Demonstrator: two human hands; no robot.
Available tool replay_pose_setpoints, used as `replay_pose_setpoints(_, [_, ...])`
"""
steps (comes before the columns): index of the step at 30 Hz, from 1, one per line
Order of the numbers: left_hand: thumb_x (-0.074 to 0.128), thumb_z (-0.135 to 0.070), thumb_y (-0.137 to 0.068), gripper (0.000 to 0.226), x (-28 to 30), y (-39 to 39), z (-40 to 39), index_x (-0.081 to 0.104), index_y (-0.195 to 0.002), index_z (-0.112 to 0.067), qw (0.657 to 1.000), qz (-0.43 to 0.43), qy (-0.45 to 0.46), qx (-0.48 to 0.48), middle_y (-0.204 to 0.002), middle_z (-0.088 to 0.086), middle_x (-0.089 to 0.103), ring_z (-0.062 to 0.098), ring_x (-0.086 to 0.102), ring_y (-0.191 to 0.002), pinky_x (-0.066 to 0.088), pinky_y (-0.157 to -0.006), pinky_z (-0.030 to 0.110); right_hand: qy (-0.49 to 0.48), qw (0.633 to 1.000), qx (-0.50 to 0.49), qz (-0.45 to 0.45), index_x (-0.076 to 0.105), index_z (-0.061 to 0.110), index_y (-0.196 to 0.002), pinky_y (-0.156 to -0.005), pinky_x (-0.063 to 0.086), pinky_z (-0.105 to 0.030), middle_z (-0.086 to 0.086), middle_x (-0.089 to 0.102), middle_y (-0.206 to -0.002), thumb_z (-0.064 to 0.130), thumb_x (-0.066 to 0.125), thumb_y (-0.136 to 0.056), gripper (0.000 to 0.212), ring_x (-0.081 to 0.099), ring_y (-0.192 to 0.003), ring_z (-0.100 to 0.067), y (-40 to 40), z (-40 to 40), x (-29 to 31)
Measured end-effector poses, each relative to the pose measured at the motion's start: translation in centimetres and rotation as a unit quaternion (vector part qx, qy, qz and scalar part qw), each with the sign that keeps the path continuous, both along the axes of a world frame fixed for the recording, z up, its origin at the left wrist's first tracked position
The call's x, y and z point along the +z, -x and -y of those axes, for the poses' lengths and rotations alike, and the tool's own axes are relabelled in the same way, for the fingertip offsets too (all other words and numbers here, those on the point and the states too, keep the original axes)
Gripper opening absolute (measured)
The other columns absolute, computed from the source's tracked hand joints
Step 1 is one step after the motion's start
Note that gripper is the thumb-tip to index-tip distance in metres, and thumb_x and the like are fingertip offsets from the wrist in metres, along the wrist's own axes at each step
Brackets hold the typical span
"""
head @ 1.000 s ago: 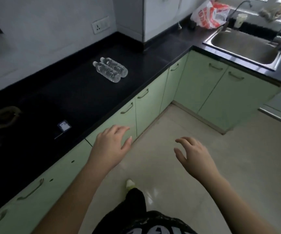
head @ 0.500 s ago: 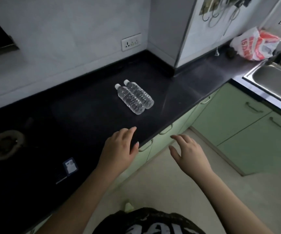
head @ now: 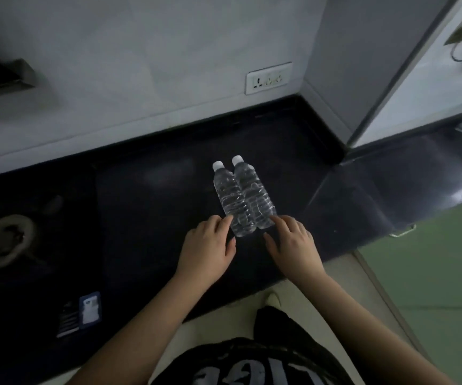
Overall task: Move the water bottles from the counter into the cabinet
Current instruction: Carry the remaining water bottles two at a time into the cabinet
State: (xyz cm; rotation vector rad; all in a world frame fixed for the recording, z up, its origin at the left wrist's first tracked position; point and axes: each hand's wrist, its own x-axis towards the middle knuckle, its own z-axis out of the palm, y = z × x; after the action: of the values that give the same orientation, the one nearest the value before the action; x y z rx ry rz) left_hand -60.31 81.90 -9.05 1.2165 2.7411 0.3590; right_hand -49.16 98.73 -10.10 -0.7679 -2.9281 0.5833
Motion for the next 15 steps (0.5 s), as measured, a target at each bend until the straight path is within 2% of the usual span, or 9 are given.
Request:
replay_pose_setpoints(5, [0.046,-0.041,-0.097,0.054,-3.0,2.0,-4.9,0.037,-0.144,-0.018,0.995,0.03,0.038,0.091,-0.137,0.004,0.048,0.021,0.055,-0.113,0.05,-0.087,0.036,0.037,0.998,0.046,0.029,0.029,0.018,-0.148,-0.112,0.028,-0.044,-0.013,0.037,-0.149,0.047,0.044,-0.096,0.062,0.033,-0.138,-0.03,5.5,-4.7,-2.6])
replay_pose_setpoints(8, [0.046,-0.044,-0.096,0.062,-4.3,2.7,-7.5,0.027,-0.15,-0.018,0.984,0.076,0.023,0.157,-0.145,0.005,0.041,0.023,0.051,-0.121,0.05,-0.091,0.039,0.063,0.993,0.069,0.076,0.014,0.017,-0.153,-0.115,0.022,-0.044,-0.017,0.024,-0.156,0.052,0.043,-0.095,0.073,0.023,-0.143,-0.033,7.8,-6.2,-4.1])
replay_pose_setpoints(12, [0.049,-0.05,-0.094,0.077,-5.4,3.5,-9.9,0.014,-0.153,-0.016,0.957,0.144,-0.002,0.254,-0.146,0.008,0.038,0.024,0.051,-0.122,0.052,-0.09,0.041,0.154,0.981,0.083,0.087,0.007,0.014,-0.153,-0.114,0.026,-0.041,-0.012,0.031,-0.152,0.049,0.051,-0.092,0.083,0.028,-0.14,-0.028,8.8,-7.7,-5.1])
replay_pose_setpoints(15, [0.056,-0.054,-0.089,0.086,-5.8,4.3,-11.0,0.011,-0.154,-0.017,0.931,0.193,0.001,0.31,-0.147,0.007,0.038,0.025,0.049,-0.125,0.05,-0.094,0.043,0.171,0.976,0.1,0.088,0.009,0.012,-0.153,-0.111,0.031,-0.039,-0.011,0.036,-0.148,0.046,0.056,-0.089,0.087,0.035,-0.135,-0.026,8.8,-9.4,-5.4])
